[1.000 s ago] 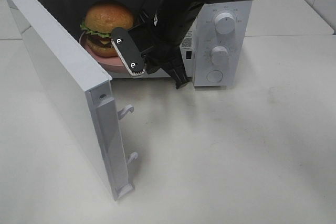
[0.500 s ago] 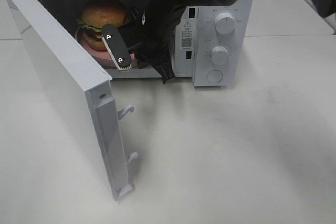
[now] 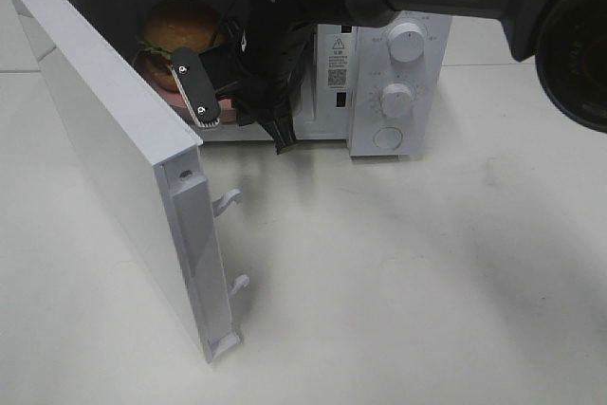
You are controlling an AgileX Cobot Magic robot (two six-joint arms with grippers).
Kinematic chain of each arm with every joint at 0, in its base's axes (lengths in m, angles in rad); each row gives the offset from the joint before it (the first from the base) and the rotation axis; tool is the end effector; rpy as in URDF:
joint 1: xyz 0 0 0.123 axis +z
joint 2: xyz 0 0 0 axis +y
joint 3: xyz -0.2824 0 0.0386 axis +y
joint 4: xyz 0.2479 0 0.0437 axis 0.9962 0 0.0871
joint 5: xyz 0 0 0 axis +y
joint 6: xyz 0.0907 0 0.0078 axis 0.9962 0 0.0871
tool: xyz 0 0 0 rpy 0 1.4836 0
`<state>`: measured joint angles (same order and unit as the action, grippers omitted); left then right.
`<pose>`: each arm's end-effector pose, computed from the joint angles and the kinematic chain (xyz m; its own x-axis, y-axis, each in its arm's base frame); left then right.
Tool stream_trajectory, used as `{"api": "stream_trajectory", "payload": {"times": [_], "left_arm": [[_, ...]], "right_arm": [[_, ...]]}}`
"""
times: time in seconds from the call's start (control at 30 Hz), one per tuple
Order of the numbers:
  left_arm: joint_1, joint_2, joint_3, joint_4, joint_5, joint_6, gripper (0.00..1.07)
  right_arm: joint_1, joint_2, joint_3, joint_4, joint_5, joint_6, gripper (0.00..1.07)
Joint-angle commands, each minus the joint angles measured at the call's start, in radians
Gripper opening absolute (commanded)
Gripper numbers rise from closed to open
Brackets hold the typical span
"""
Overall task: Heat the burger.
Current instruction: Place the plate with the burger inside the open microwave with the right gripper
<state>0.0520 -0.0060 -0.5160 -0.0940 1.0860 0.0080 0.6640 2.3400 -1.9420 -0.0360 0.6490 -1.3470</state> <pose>-0.0085 -0.0080 0.2798 -0.4572 -0.0596 -0.8874 0.0055 0.9975 -0.0699 0.4121 0.3200 0.1686 0.4698 -0.8778 -0.0938 -0.7502 -0.3409 -0.5665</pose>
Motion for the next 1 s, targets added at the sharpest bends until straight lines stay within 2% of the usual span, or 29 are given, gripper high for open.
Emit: {"api": "stream_trajectory", "payload": {"times": [0.03, 0.2, 0.37, 0.4, 0.47, 0.53, 0.63, 0.7, 1.0], "left_arm": [[0.0, -0.014, 0.0, 0.0, -0.014, -0.008, 0.98], [0.0, -0.014, 0.0, 0.0, -0.014, -0.008, 0.98], [0.0, -0.014, 0.0, 0.011, -0.014, -0.008, 0.98], [0.0, -0.014, 0.0, 0.015, -0.014, -0.008, 0.98], [0.0, -0.014, 0.0, 0.016, -0.014, -0.008, 0.98], [0.0, -0.014, 0.0, 0.025, -0.014, -0.008, 0.98], [0.0, -0.014, 0.0, 0.027, -0.014, -0.008, 0.98], [0.0, -0.014, 0.0, 0.03, -0.014, -0.008, 0.98], [0.0, -0.014, 0.0, 0.029, -0.014, -0.008, 0.98]], "right_arm": [[-0.006, 0.0, -0.03, -0.089, -0.053, 0.089, 0.02], [-0.012, 0.003, -0.03, -0.123, -0.063, 0.159, 0.06], [-0.012, 0.008, -0.03, -0.134, -0.076, 0.163, 0.14], [-0.015, 0.011, -0.03, -0.134, -0.084, 0.164, 0.19], [-0.015, 0.012, -0.03, -0.131, -0.086, 0.165, 0.21], [-0.015, 0.017, -0.029, -0.11, -0.086, 0.188, 0.34], [-0.015, 0.017, -0.029, -0.103, -0.086, 0.194, 0.37], [-0.015, 0.017, -0.029, -0.097, -0.086, 0.21, 0.45], [-0.011, 0.013, -0.029, -0.053, -0.081, 0.222, 0.5]]}}
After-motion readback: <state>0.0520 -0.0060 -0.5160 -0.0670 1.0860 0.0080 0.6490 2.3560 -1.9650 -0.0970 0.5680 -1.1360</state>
